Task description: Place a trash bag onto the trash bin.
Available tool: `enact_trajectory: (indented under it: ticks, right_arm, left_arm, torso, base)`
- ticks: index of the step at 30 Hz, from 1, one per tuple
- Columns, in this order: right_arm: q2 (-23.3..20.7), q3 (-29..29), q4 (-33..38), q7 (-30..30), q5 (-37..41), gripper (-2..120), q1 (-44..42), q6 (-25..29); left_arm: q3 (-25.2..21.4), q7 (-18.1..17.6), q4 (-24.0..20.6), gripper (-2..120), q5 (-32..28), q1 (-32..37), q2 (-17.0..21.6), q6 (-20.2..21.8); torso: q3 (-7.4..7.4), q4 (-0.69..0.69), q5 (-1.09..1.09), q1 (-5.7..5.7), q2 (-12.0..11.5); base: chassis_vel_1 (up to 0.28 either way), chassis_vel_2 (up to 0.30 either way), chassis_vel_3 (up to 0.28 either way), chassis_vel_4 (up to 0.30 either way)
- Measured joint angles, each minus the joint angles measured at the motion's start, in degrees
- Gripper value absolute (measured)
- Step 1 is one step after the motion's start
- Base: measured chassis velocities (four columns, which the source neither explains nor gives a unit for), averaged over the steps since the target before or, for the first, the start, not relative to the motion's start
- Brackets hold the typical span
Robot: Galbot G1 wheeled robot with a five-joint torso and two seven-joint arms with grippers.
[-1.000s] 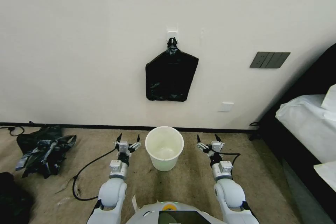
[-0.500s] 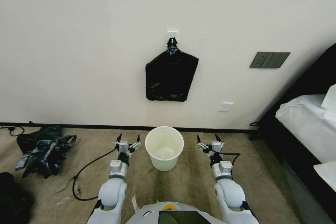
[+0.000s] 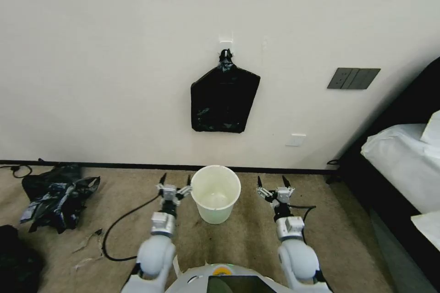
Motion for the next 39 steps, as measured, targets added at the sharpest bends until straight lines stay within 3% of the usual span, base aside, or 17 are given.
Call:
enact_trajectory:
  ticks: [4,16,21,24,25,28,29,33,35,38,39]
  right_arm:
    - [2.7,-2.1,2.6,2.6,-3.5,100,-3.9,8.1]
    - [2.1,-4.4,1.3,2.2,2.1,100,-2.3,7.8]
    - [-1.7,-7.6,2.1,1.4,11.4,100,1.9,3.3]
    - [-5.3,-10.8,4.1,0.3,23.0,100,7.6,-2.8]
    - [-5.3,-10.8,4.1,0.3,23.0,100,7.6,-2.8]
    - [-8.6,-12.6,4.8,-1.0,36.8,100,14.1,-8.4]
    - [-8.6,-12.6,4.8,-1.0,36.8,100,14.1,-8.4]
    - [-10.8,-13.7,2.2,-1.3,52.4,100,23.7,-12.4]
    - [-10.9,-13.9,1.4,-1.3,54.9,100,25.6,-13.1]
    - [-9.8,-14.1,-2.6,-0.7,66.7,100,36.2,-16.2]
    - [-9.8,-14.1,-2.6,-0.7,66.7,100,36.2,-16.2]
  left_arm:
    - [3.0,-1.6,-1.3,100,0.3,0.5,1.3,-2.4]
    - [0.2,-1.6,-1.5,100,0.2,1.0,1.9,-3.6]
    - [-2.8,-0.7,-2.2,100,-1.6,1.7,3.3,-5.4]
    - [-5.8,0.5,-2.6,100,-3.7,3.0,4.8,-6.9]
    - [-5.8,0.5,-2.6,100,-3.7,3.0,4.8,-6.9]
    - [-8.3,1.3,-3.1,100,-5.3,4.4,5.5,-7.9]
    - [-8.3,1.3,-3.1,100,-5.3,4.4,5.5,-7.9]
    - [-9.6,2.3,-4.1,100,-6.3,6.2,5.4,-9.2]
    - [-9.6,2.5,-4.1,100,-6.3,6.5,5.2,-9.4]
    - [-9.4,2.9,-4.1,100,-5.3,7.0,4.4,-9.7]
    - [-9.4,2.9,-4.1,100,-5.3,7.0,4.4,-9.7]
  torso:
    - [0.00,-0.01,-0.02,0.00,0.0]
    - [0.00,0.01,0.00,0.00,0.0]
    - [0.00,0.02,-0.01,0.00,0.0]
    - [0.00,0.01,-0.01,0.00,0.0]
    - [0.00,0.01,-0.01,0.00,0.0]
    - [0.00,0.03,-0.01,0.00,0.0]
    - [0.00,0.03,-0.01,0.00,0.0]
    - [0.00,0.01,0.00,0.00,0.0]
    - [0.01,0.02,0.01,0.01,0.0]
    - [0.01,0.03,0.00,0.00,0.0]
    - [0.01,0.03,0.00,0.00,0.0]
  base:
    - [0.000,0.000,0.000,0.000]
    - [0.000,0.000,0.000,0.000]
    - [0.000,0.000,0.000,0.000]
    - [0.000,0.000,0.000,0.000]
    - [0.000,0.000,0.000,0.000]
    - [0.000,0.000,0.000,0.000]
    - [0.000,0.000,0.000,0.000]
    - [0.000,0.000,0.000,0.000]
    - [0.000,0.000,0.000,0.000]
    - [0.000,0.000,0.000,0.000]
    - [0.000,0.000,0.000,0.000]
